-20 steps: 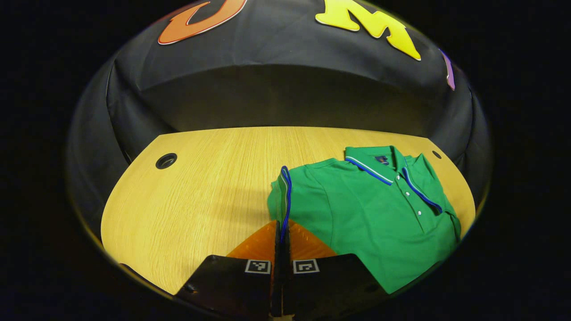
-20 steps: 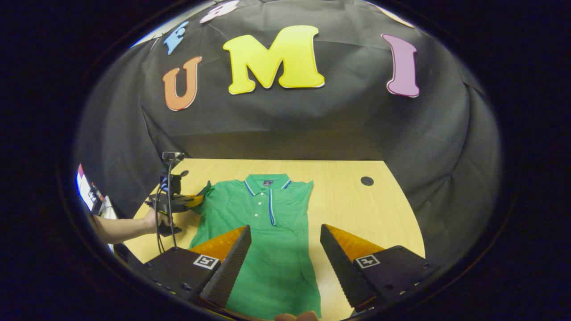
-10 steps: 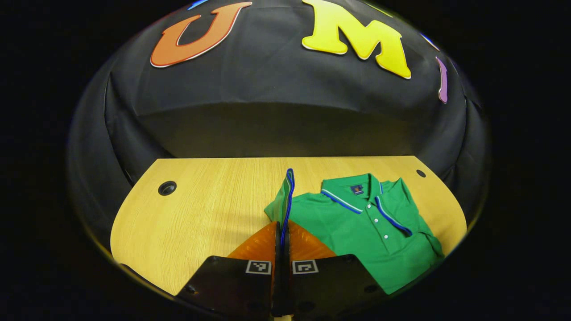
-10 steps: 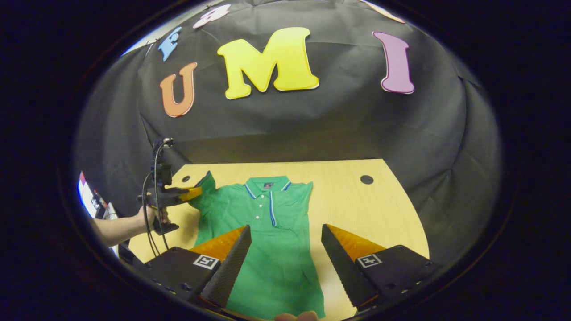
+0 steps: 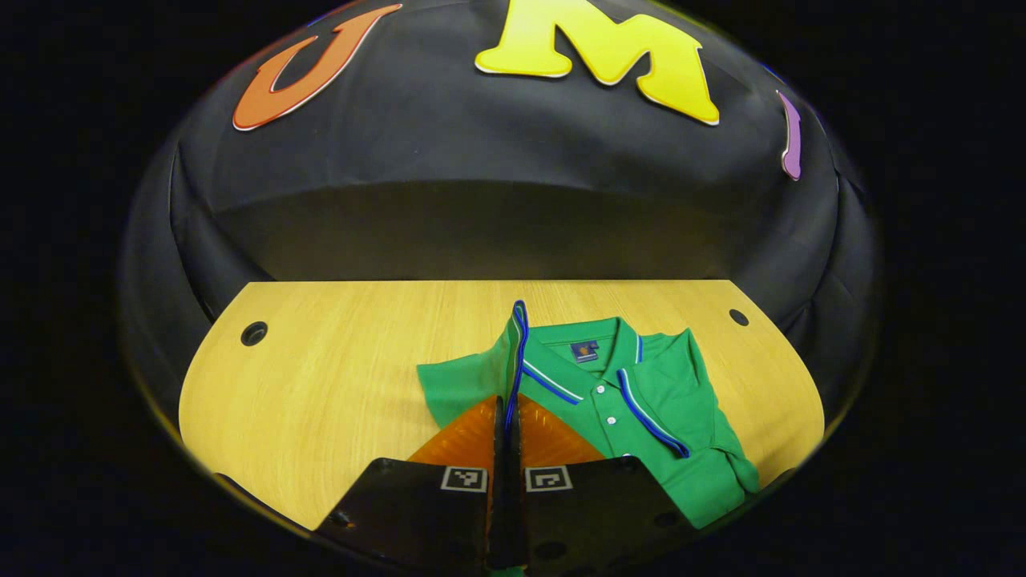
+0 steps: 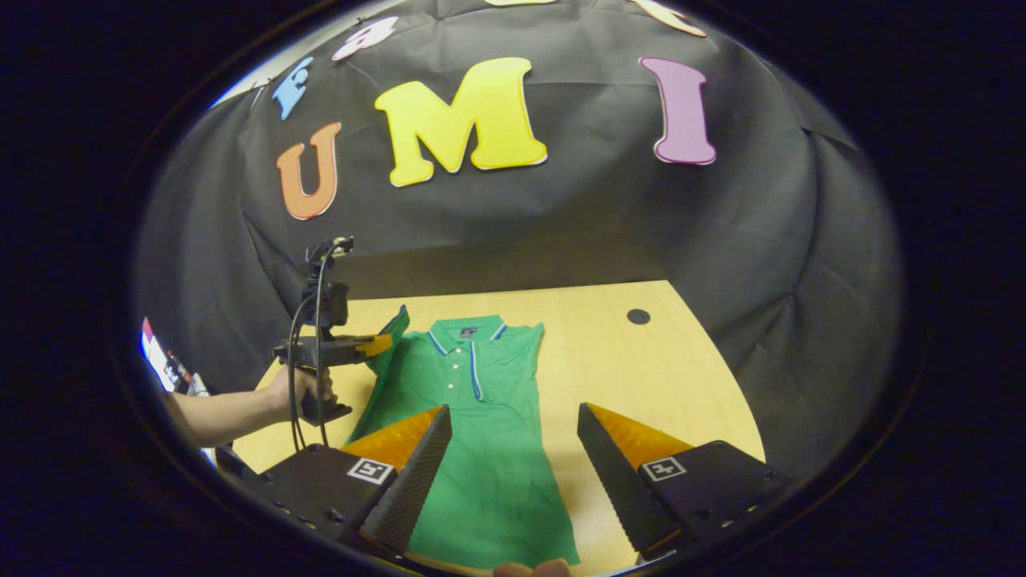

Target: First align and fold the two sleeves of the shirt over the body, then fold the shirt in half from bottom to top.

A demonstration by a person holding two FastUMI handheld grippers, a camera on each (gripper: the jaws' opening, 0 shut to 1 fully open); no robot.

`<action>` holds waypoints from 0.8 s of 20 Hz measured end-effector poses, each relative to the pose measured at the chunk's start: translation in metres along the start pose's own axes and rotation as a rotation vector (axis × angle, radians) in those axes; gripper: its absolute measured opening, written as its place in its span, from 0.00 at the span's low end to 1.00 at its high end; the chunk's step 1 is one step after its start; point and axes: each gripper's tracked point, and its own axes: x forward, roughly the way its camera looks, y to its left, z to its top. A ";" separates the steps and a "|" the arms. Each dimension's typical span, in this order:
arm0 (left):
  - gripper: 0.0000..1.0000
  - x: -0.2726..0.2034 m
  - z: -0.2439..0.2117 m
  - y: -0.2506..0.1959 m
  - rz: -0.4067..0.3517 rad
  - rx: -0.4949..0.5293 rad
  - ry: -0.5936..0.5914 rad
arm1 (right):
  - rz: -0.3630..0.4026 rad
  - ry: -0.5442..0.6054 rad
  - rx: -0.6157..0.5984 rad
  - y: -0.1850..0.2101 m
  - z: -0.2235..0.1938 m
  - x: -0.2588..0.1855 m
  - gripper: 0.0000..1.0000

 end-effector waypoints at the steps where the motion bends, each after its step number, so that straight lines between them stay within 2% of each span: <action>1: 0.04 0.003 -0.002 -0.009 -0.008 -0.004 0.008 | -0.006 -0.002 0.012 -0.003 -0.001 -0.002 0.96; 8: 0.06 0.010 -0.001 -0.060 -0.077 -0.005 -0.001 | -0.031 -0.004 0.040 -0.019 -0.004 -0.005 0.96; 10: 0.15 0.006 -0.003 -0.067 -0.088 -0.010 0.007 | -0.028 -0.009 0.040 -0.018 -0.001 -0.004 0.96; 11: 0.31 0.002 -0.002 -0.066 -0.078 -0.014 0.001 | -0.025 -0.011 0.038 -0.018 0.000 0.000 0.96; 12: 0.43 -0.001 -0.001 -0.067 -0.077 -0.024 -0.003 | -0.027 -0.014 0.033 -0.017 0.000 0.002 0.96; 13: 0.50 -0.007 -0.001 -0.067 -0.076 -0.026 -0.006 | -0.028 -0.015 0.028 -0.017 0.000 0.003 0.96; 16: 1.00 -0.021 0.002 -0.054 -0.021 0.031 -0.031 | -0.029 -0.020 0.008 -0.014 -0.001 0.006 0.96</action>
